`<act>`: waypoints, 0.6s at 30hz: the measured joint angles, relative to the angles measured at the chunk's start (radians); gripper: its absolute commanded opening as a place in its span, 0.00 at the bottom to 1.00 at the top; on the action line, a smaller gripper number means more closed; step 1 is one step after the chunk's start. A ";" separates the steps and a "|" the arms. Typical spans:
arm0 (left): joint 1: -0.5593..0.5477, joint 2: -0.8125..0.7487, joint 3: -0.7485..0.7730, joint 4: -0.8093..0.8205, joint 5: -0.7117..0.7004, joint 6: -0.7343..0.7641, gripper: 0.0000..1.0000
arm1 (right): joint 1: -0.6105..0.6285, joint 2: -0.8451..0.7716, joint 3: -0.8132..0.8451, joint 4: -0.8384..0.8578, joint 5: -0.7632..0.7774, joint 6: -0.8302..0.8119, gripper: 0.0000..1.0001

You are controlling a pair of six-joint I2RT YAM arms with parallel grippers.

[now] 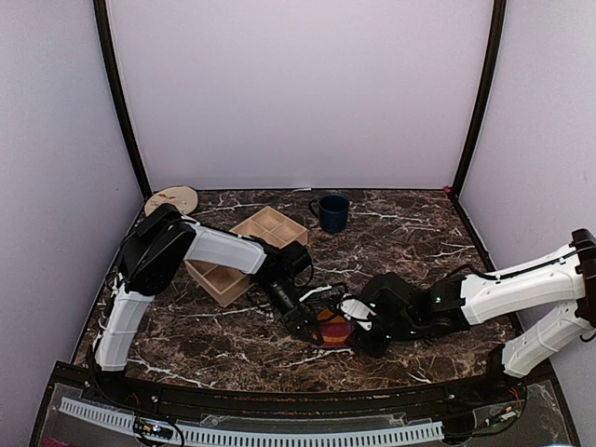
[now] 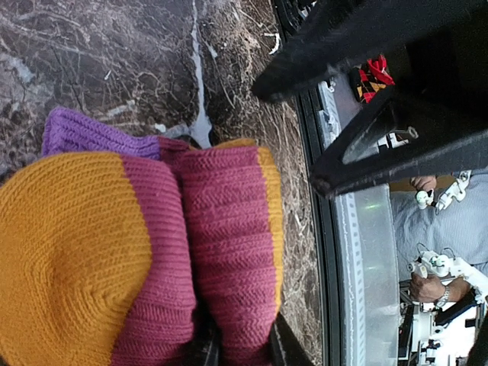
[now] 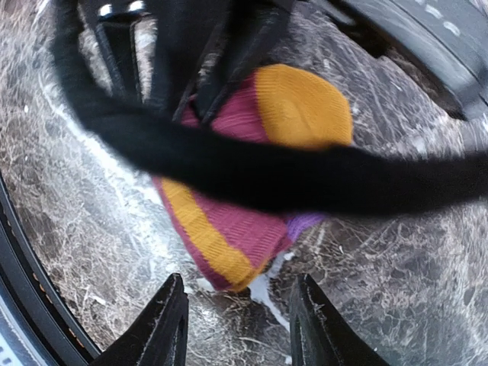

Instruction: Roll the socks

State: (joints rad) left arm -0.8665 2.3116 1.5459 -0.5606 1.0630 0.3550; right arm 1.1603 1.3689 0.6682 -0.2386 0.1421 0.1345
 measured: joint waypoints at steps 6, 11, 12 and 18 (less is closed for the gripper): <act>0.006 0.009 0.007 -0.015 0.017 0.000 0.22 | 0.028 0.043 0.033 0.006 0.010 -0.071 0.43; 0.008 0.016 0.010 -0.020 0.030 0.000 0.22 | 0.031 0.076 0.051 0.007 0.005 -0.124 0.43; 0.011 0.016 0.011 -0.022 0.032 0.000 0.22 | 0.031 0.087 0.056 0.007 0.003 -0.133 0.43; 0.018 0.019 0.011 -0.032 0.039 0.000 0.22 | 0.032 0.131 0.079 0.008 -0.010 -0.179 0.43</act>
State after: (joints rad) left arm -0.8490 2.3302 1.5574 -0.5922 1.1019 0.3550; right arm 1.1919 1.4998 0.7475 -0.2310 0.1326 -0.0444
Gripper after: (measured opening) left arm 0.218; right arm 0.429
